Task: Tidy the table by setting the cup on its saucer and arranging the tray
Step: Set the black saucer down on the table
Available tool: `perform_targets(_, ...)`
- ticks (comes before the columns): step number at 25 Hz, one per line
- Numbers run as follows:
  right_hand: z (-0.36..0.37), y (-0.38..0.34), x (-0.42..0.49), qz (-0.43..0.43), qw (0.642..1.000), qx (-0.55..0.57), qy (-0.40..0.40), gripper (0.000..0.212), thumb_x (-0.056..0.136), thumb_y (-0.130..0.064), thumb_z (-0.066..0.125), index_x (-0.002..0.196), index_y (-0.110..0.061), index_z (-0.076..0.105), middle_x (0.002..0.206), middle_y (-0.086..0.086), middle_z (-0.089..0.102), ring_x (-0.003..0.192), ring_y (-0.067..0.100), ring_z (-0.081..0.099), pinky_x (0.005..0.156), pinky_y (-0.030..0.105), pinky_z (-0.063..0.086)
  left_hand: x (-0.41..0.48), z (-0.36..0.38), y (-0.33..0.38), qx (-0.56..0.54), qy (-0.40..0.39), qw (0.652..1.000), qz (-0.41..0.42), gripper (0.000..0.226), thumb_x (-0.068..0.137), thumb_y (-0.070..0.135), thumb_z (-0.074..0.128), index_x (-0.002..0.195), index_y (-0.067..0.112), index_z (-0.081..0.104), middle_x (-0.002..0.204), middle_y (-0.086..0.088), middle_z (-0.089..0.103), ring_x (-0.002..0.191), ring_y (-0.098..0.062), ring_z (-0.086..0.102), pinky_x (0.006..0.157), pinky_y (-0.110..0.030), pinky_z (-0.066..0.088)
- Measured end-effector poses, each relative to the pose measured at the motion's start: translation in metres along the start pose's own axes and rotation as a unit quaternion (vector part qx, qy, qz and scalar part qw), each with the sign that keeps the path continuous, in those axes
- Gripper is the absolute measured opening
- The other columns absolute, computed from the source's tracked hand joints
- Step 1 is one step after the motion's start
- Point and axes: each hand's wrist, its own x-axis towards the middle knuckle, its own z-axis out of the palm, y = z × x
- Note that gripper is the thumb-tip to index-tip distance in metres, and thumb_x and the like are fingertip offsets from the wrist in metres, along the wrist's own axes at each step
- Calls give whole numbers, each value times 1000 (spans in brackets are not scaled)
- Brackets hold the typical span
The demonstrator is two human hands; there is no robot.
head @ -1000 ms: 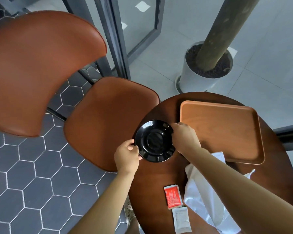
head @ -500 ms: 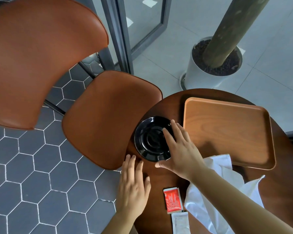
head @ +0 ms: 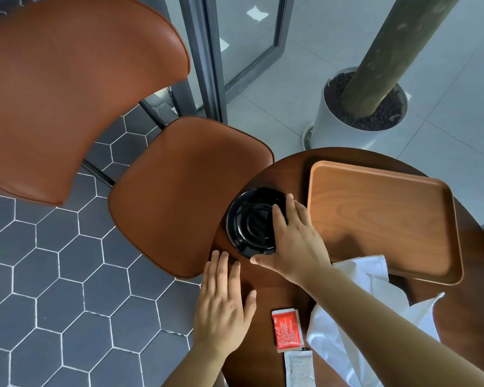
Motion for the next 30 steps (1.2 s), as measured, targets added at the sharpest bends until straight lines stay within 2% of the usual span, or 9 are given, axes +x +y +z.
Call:
perform_targets(6,2,-2,8,20,1000,-4,20,113,67,-76,66,153,-16,24,164,17,15,150,34,13,116,45,35,1,1,0,25,-12,1000,8,72,99,53,40,154,8,32,165,-19,16,154,-33,10,122,-52,20)
perform_targets(9,3,-3,10,22,999,-11,26,112,68,-77,65,153,-16,25,164,18,16,150,35,13,115,45,34,1,1,0,37,-15,999,12,77,98,58,38,156,8,25,166,-19,12,154,-34,8,122,-52,19)
perform_targets(18,0,-3,17,36,999,-4,28,115,68,-78,65,154,-16,20,164,17,14,150,34,12,115,45,36,2,0,1,50,-18,999,9,78,97,57,41,155,7,28,165,-20,14,154,-35,9,121,-53,22)
perform_targets(25,0,-2,16,34,999,6,28,117,68,-79,63,155,-12,21,165,17,12,151,34,9,120,44,27,2,-1,2,46,-17,999,9,79,96,56,44,155,6,29,165,-20,15,154,-35,9,121,-54,23)
perform_targets(28,-3,-2,10,33,998,24,39,114,70,-77,64,154,-10,25,164,14,18,151,32,11,120,45,26,2,-3,3,38,-15,999,7,77,95,55,45,154,6,31,164,-20,18,154,-35,11,121,-53,24)
perform_targets(30,-5,-3,2,40,996,37,68,104,74,-69,67,152,-10,30,161,11,27,149,31,18,116,44,32,2,-6,4,36,-23,999,8,77,95,55,44,153,7,34,164,-20,20,153,-35,13,121,-53,24)
